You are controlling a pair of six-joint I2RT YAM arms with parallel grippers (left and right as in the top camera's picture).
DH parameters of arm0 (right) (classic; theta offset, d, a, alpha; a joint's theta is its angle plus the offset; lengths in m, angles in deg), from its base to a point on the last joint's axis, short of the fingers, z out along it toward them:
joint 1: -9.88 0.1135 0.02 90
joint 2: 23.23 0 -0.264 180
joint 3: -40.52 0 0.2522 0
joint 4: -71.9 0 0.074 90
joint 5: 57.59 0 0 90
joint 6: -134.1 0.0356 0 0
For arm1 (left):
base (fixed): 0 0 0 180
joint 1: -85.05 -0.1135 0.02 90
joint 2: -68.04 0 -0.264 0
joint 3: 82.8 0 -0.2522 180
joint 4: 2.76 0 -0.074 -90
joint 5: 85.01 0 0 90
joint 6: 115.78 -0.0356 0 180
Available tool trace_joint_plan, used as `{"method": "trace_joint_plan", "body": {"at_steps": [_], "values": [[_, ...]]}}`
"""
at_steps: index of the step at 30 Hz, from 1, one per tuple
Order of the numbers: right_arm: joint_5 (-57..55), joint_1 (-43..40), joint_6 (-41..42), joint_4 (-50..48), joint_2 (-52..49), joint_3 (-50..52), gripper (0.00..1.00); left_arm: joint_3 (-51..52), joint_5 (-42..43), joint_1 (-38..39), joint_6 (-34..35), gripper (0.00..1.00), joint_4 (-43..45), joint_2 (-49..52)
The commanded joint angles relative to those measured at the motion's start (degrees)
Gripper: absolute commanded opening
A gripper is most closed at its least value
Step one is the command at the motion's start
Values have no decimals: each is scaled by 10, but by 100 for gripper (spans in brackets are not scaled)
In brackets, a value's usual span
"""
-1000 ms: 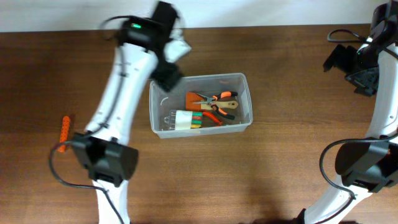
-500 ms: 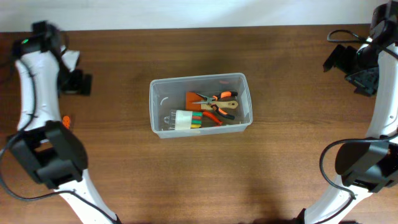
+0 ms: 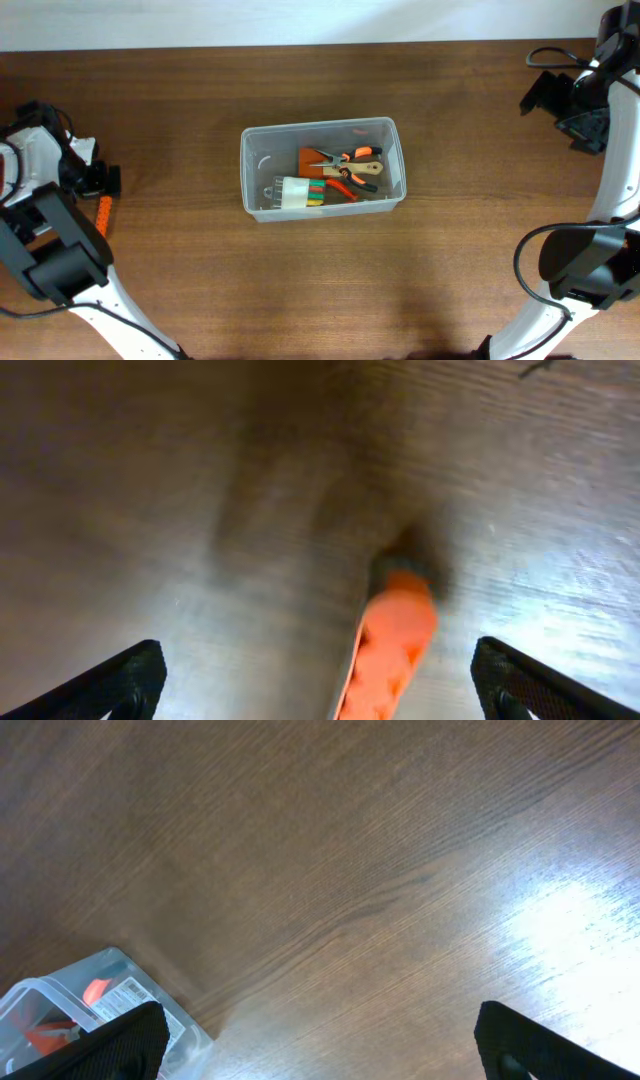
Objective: Pack container
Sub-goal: 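Move the left gripper to the orange ribbed stick and grasp it, then carry the orange stick with the left gripper into the container and release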
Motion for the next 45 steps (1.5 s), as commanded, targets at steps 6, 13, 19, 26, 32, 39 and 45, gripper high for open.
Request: {"method": "trace_joint_plan", "body": {"at_steps": [6,13,19,26,32,39,45], "values": [[-5,-2,7,-4,-1,4,99,10,11,17,-65,83,8,55],[-5,-2,7,-4,-1,4,98,10,11,21,-65,58,-1,55],[-5,-2,7,-4,-1,4,98,10,11,21,-65,31,-6,55],[-5,-2,7,-4,-1,4,98,9,11,21,-65,23,-12,55],[-5,-2,7,-6,-1,4,98,-37,11,35,-65,17,-70,55],[-5,-2,7,-6,-1,4,98,-192,11,80,-63,17,-169,49],[-5,-2,7,-9,-1,4,98,-377,13,152,-63,12,-260,49]]}}
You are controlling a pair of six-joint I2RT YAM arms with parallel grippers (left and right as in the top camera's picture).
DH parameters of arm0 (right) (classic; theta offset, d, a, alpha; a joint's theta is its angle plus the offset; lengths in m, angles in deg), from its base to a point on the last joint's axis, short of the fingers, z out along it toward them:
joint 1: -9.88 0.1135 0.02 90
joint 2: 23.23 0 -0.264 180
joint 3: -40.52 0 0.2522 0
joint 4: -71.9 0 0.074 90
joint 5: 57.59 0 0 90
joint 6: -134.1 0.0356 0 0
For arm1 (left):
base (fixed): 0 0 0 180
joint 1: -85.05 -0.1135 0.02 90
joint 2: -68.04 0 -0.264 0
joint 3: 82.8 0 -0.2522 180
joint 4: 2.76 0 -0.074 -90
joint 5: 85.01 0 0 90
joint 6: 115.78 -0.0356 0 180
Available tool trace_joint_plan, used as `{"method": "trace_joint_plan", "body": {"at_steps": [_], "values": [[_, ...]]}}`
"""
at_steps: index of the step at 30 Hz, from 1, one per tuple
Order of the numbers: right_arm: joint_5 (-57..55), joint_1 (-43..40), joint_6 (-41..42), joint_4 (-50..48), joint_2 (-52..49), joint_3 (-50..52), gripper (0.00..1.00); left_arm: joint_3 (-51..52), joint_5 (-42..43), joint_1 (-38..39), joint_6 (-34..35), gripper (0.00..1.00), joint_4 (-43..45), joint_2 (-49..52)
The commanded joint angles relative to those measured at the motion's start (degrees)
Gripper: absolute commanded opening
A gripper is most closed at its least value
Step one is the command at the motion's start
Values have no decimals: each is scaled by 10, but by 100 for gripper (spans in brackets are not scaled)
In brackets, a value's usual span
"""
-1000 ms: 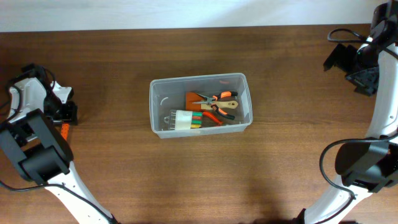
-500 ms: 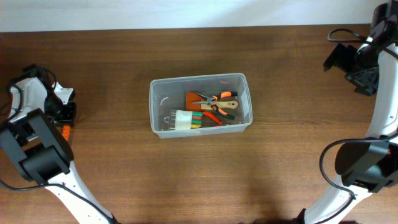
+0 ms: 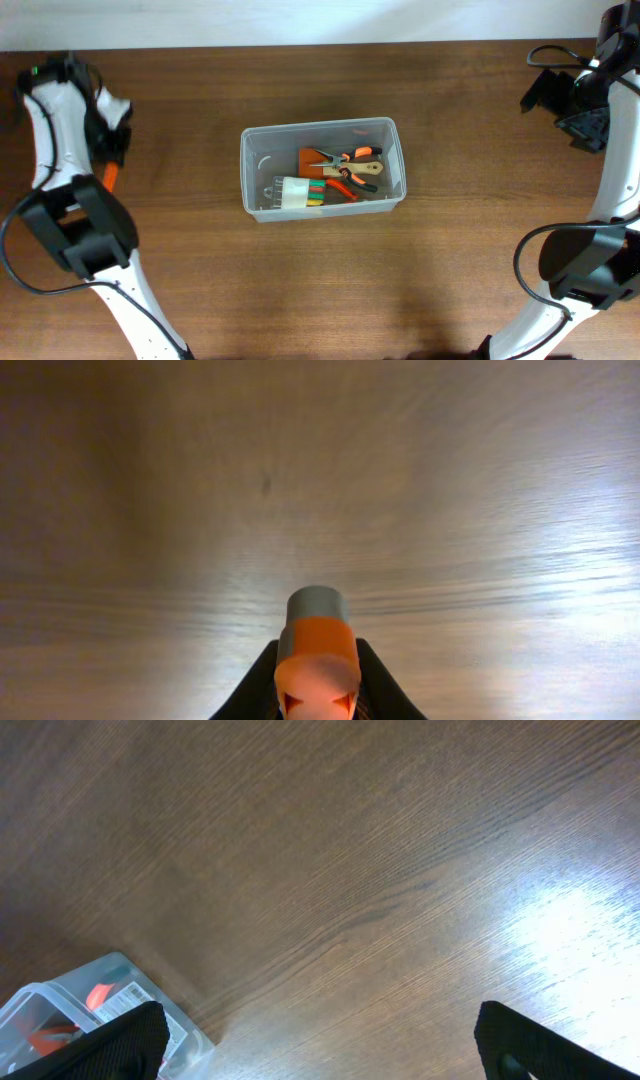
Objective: Pack container
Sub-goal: 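Carry the orange stick with the left gripper into the container and release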
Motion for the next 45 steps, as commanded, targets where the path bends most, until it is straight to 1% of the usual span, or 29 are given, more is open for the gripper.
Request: {"method": "trace_joint_plan", "body": {"at_steps": [1,5,9,11,14,16,18,21,23,25,28,30,31,32,34,35,36,39,42,43,44,45], "values": [[-5,-2,7,-1,-1,4,99,-109,6,54,-1,12,-36,-8],[-5,-2,7,-4,-1,4,98,-219,75,133,-1,12,-68,-8],[-5,-2,7,-5,-1,4,98,-274,137,230,-4,13,-71,-8],[-5,-2,7,-5,-1,4,98,-275,136,281,-19,13,-61,-8],[-5,-2,7,-5,-1,4,98,-266,133,358,-87,13,-59,1],[-5,-2,7,-5,-1,4,98,-257,113,399,-117,13,-58,10],[-5,-2,7,-5,-1,4,98,-245,87,438,-129,13,-54,27],[-5,-2,7,-5,-1,4,99,-229,84,469,-136,13,-47,59],[-6,-2,6,-5,-1,4,98,-218,81,479,-158,13,-47,83],[-6,-2,2,-5,-1,4,98,-203,66,481,-175,13,-42,106],[-6,-2,2,-5,-1,4,98,-188,14,478,-176,12,-39,129],[-6,-2,2,-5,-1,4,98,-181,5,471,-200,13,-35,134],[-6,-2,2,-5,-1,4,99,-179,5,466,-220,15,-30,134],[-6,-2,2,-6,-1,4,98,-179,4,461,-231,23,-25,134],[-6,-2,2,-7,-1,4,98,-179,-2,451,-239,56,-9,134],[-6,-2,2,-7,-1,4,98,-179,-3,449,-238,94,-6,134],[-5,-2,2,-7,-1,4,98,-179,-2,447,-237,99,-7,133],[-5,-2,2,-7,-1,4,98,-179,-5,445,-178,99,2,113],[2,-1,2,-3,-1,4,99,-181,-5,445,-152,99,8,72],[1,2,-12,-3,-1,3,97,-183,-6,445,-142,99,12,52],[1,5,-29,-5,0,2,91,-184,-9,443,-126,99,19,30],[-1,9,-40,-7,1,-3,91,-185,-9,442,-111,99,23,6]]}}
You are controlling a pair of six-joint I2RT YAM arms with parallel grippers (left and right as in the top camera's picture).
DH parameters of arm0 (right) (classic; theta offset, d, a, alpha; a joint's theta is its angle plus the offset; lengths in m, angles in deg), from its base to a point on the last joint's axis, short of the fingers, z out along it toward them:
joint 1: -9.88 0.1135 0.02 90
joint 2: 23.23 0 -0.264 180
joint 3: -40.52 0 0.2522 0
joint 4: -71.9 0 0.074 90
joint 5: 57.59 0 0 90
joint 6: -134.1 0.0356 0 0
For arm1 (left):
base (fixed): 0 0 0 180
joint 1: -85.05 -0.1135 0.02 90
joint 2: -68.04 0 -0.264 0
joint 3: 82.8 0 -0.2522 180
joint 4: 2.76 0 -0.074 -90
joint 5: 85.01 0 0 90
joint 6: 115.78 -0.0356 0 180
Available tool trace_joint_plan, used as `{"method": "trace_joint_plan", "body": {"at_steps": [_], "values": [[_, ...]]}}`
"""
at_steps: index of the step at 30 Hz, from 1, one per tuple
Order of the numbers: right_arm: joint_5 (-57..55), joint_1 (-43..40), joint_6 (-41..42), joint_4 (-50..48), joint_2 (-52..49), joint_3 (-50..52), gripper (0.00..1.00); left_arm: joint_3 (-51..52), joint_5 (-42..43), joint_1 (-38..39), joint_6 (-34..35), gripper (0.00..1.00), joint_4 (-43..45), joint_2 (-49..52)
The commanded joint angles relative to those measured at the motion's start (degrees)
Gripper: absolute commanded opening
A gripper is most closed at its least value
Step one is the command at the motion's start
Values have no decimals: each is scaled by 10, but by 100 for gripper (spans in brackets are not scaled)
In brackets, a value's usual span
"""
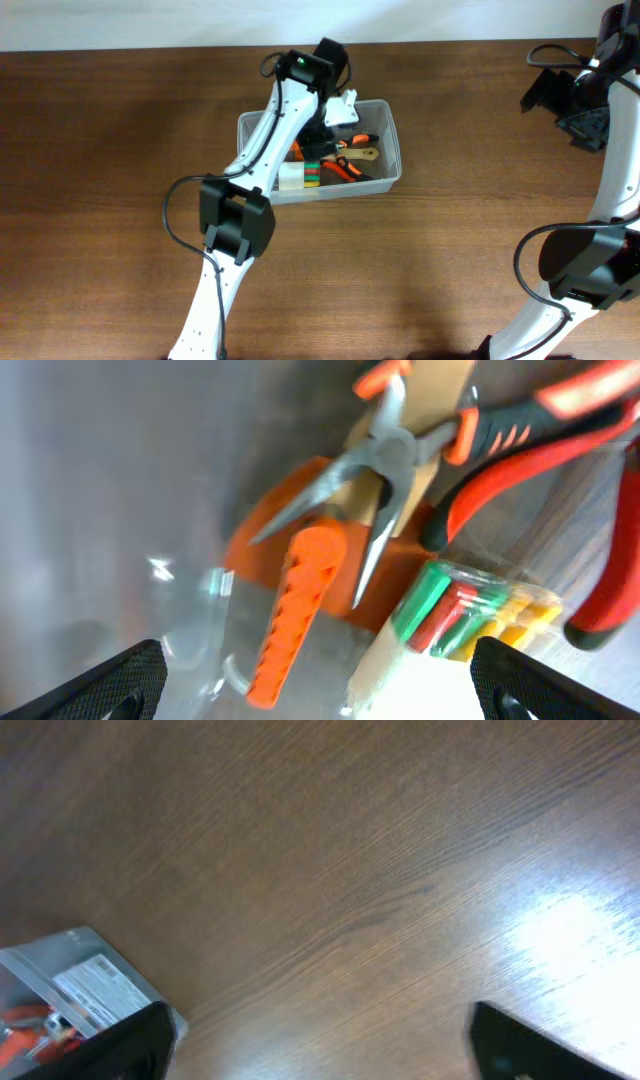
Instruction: Pack container
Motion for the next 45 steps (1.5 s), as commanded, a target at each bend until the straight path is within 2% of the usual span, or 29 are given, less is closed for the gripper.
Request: {"method": "trace_joint_plan", "body": {"at_steps": [1,5,11,12,19,23,34,45], "values": [[-2,13,-38,-3,4,-10,91,-12,-9,-8,76,99,17,-140],[-13,41,-78,-3,29,-60,91,-12,-9,-31,137,99,24,-241],[-22,130,-153,-3,109,-162,93,-12,-9,-123,250,99,14,-396],[-23,150,-162,-3,126,-176,100,-12,-9,-145,263,99,13,-417],[-95,291,-187,3,259,-206,98,-12,-8,-302,291,99,-12,-522],[-153,352,-187,26,338,-206,98,-12,-8,-356,309,99,-15,-548],[-153,362,-185,60,469,-206,98,-12,-8,-366,308,99,-15,-549],[-153,362,-185,60,504,-206,98,-12,-8,-366,308,99,-15,-549]]}}
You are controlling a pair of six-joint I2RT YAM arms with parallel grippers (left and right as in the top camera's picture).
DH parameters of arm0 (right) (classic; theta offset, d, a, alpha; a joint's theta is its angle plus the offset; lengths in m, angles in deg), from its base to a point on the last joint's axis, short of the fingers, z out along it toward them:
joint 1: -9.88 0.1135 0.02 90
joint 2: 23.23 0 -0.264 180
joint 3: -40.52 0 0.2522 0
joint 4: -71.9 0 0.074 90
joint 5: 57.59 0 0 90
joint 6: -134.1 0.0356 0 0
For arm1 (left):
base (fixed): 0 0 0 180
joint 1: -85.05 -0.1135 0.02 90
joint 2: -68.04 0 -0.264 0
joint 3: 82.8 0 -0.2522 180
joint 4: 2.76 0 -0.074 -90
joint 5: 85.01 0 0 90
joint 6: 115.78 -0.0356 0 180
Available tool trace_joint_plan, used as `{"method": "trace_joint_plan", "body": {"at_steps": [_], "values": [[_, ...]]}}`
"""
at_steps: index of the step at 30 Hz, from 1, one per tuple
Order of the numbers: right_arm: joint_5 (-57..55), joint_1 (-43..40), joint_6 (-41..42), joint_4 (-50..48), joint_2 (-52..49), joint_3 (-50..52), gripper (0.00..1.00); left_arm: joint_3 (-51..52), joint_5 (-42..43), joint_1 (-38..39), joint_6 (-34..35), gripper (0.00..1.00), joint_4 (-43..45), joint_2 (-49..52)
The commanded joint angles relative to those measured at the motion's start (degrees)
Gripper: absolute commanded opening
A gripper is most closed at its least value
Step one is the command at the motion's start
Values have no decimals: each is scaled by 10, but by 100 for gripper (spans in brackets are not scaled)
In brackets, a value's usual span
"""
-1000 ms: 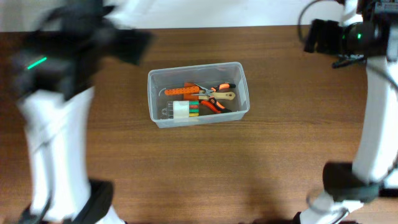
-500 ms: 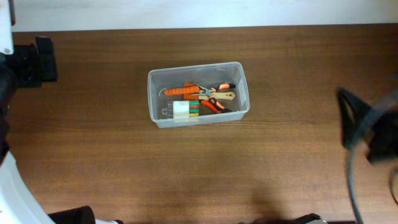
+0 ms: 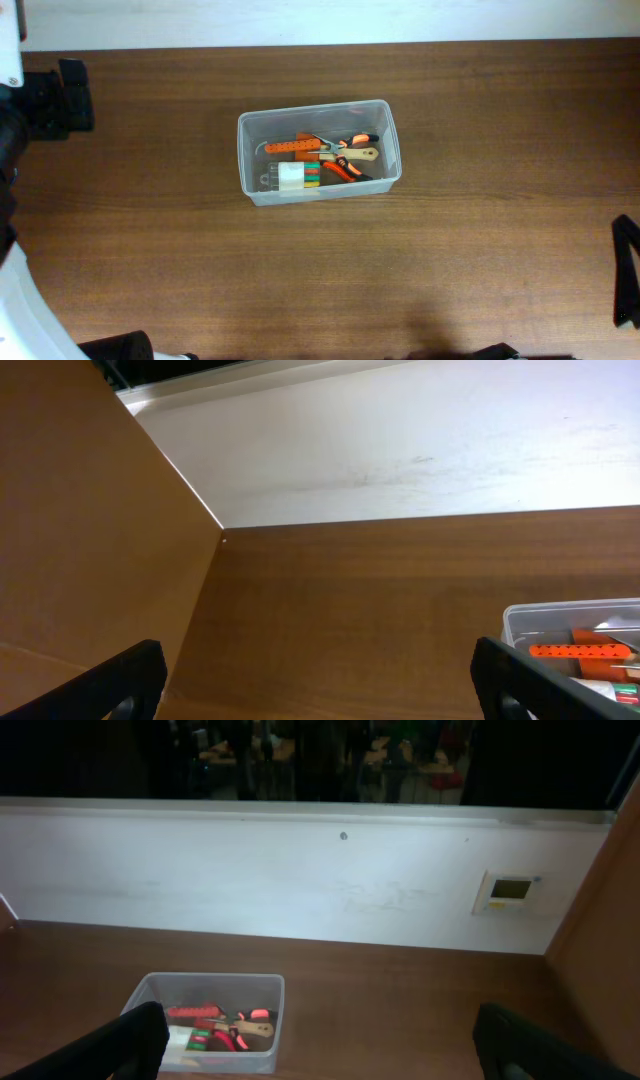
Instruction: Pack container
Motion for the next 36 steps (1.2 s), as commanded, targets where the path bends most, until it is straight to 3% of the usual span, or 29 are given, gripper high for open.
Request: {"method": "trace_joint_plan", "body": {"at_steps": [1,12,16,20,24,31,36], "values": [[-9,7,-4,-2,-2,1,98,1,2,-4,10,99,1,1],[-33,2,-8,30,0,10,98,1,2,-4,10,99,1,1],[-23,-75,-1,5,43,90,98,1,2,-4,10,99,1,1],[33,-132,18,-80,132,248,98,1,2,-4,10,99,1,1],[97,-158,18,-203,255,476,98,1,2,-4,10,99,1,1],[133,-168,17,-392,464,894,98,1,2,-4,10,99,1,1],[141,-168,18,-487,556,1107,98,1,2,-4,10,99,1,1]]}}
